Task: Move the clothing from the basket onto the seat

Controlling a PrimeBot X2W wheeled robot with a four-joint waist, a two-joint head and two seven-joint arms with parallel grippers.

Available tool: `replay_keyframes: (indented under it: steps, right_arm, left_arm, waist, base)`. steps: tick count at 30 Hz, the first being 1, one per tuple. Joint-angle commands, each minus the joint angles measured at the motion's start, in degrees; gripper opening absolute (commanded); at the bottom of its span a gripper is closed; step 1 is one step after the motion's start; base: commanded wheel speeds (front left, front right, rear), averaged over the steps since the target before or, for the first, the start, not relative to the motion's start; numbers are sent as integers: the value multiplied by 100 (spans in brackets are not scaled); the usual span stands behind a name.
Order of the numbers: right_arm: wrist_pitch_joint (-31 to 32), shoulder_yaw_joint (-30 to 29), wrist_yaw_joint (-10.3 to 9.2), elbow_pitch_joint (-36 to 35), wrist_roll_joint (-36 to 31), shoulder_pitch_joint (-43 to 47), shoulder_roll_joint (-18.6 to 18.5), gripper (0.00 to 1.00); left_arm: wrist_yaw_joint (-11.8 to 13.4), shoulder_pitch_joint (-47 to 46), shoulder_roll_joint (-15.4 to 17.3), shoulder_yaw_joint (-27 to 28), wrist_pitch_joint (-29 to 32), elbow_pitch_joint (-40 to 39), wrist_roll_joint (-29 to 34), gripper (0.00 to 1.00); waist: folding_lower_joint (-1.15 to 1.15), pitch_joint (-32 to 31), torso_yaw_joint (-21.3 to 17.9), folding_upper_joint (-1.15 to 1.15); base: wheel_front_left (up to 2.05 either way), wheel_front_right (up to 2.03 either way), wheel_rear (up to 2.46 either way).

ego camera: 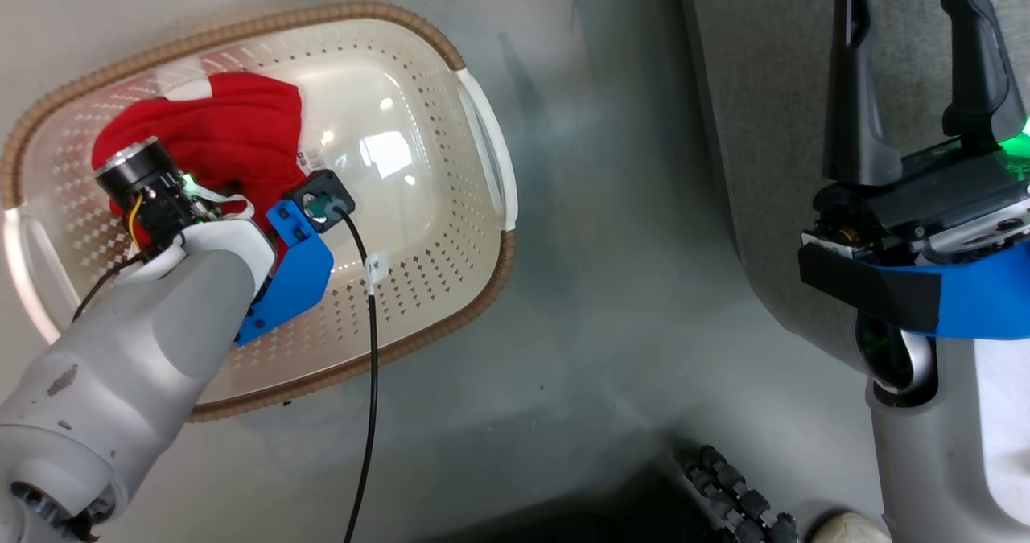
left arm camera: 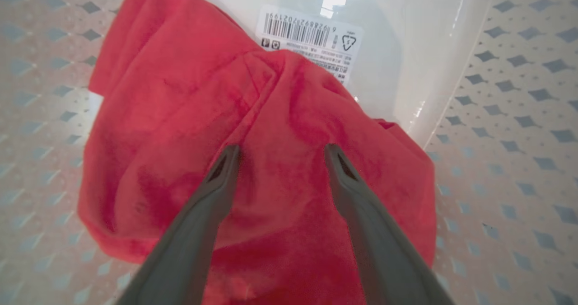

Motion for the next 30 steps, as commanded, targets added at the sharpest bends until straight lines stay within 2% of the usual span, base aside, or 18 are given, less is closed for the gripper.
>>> replay_keyframes:
  steps: [1, 11, 22, 23, 25, 30]
  right_arm:
    - [-3, 7, 0, -58, 25, -93, 16, 100]
    - [-4, -117, 0, -433, -25, 10, 16, 100]
    - [-4, -213, 0, -516, -76, -13, 16, 100]
    - [-4, -222, 0, -503, -74, -16, 16, 100]
    - [-3, -224, 0, -476, -77, -30, 16, 100]
    - [-4, -231, 0, -452, -74, -63, 16, 100]
  left_arm:
    - [-2, -105, 55, -13, 27, 3, 6, 100]
    - [-2, -347, 180, -14, 157, 100, -34, 100]
    - [-2, -401, -47, -15, 146, 293, -64, 100]
    - [-2, -404, -84, -15, 127, 284, -50, 47]
    - [-2, -416, -120, -15, 116, 294, -49, 0]
    - [-2, -389, -164, -15, 83, 298, -36, 0]
  waist:
    - [-1, 146, -54, 0]
    - [-1, 583, -91, 0]
    - [-1, 665, -26, 0]
    - [-1, 660, -13, 0]
    - [-1, 640, 6, 0]
    - [-1, 565, 36, 0]
  base:
    - [0, 0, 0]
    - [0, 0, 0]
    - [0, 0, 0]
    - [0, 0, 0]
    - [0, 0, 0]
    - [0, 0, 0]
